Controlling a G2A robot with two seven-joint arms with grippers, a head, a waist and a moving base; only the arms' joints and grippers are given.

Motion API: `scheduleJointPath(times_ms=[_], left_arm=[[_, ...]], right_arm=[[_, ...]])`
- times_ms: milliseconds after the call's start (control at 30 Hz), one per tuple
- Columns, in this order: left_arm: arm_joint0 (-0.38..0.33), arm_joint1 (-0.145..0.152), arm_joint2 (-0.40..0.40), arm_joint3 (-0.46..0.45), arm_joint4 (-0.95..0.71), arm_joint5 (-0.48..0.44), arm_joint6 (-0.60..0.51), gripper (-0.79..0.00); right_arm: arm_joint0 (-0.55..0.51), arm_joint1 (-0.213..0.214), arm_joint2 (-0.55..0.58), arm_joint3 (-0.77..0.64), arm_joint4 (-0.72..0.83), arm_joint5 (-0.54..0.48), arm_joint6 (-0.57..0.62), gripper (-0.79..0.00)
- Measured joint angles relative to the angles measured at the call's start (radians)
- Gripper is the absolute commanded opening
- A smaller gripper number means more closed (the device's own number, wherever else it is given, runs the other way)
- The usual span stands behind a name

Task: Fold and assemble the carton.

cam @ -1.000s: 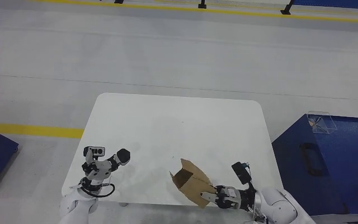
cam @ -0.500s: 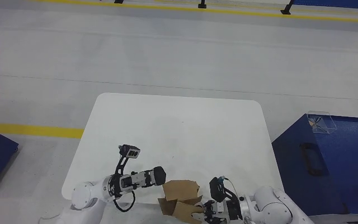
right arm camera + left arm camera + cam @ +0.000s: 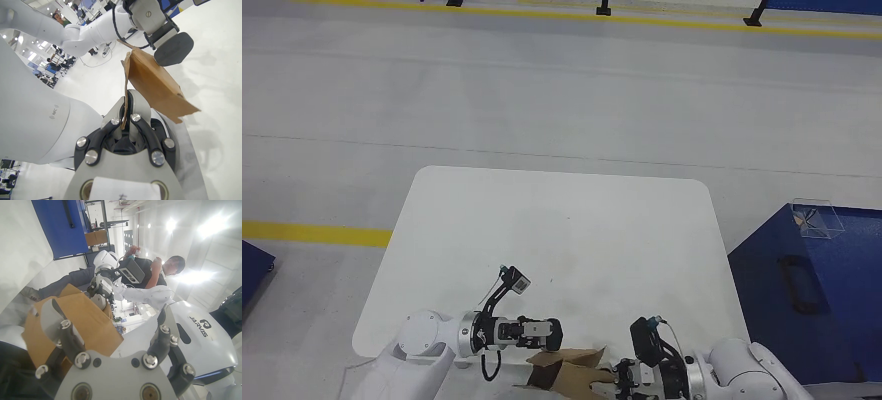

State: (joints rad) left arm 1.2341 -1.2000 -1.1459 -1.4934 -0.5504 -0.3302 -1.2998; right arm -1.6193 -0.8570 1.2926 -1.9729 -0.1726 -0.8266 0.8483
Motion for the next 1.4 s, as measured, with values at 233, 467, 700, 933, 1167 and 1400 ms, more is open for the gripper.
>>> scheduleJointPath(times_ms=[233,467,700,933,1167,1400], left_arm=[[0.000,0.000,0.000,-0.001,0.000,0.000,0.001,0.000],[0.000,0.000,0.000,0.000,0.000,0.000,0.001,0.000],[0.000,0.000,0.000,0.000,0.000,0.000,0.001,0.000],[0.000,0.009,-0.027,-0.053,0.062,0.001,0.028,0.000],[0.081,0.047,-0.162,-0.269,0.211,0.076,0.039,0.000],[0.145,0.069,-0.224,-0.410,0.427,0.145,0.127,0.000]], right_arm=[[0.001,0.000,-0.001,0.000,-0.004,0.000,0.001,-0.785],[0.001,0.000,-0.001,0.000,-0.004,0.000,0.001,-0.785],[0.001,0.000,-0.001,0.000,-0.004,0.000,0.001,-0.785],[0.005,-0.002,-0.025,-0.003,0.021,0.005,-0.007,-0.785],[0.069,0.001,-0.035,0.033,0.094,0.055,0.019,-0.785],[0.097,0.006,-0.007,0.074,0.124,0.073,0.015,-0.785]])
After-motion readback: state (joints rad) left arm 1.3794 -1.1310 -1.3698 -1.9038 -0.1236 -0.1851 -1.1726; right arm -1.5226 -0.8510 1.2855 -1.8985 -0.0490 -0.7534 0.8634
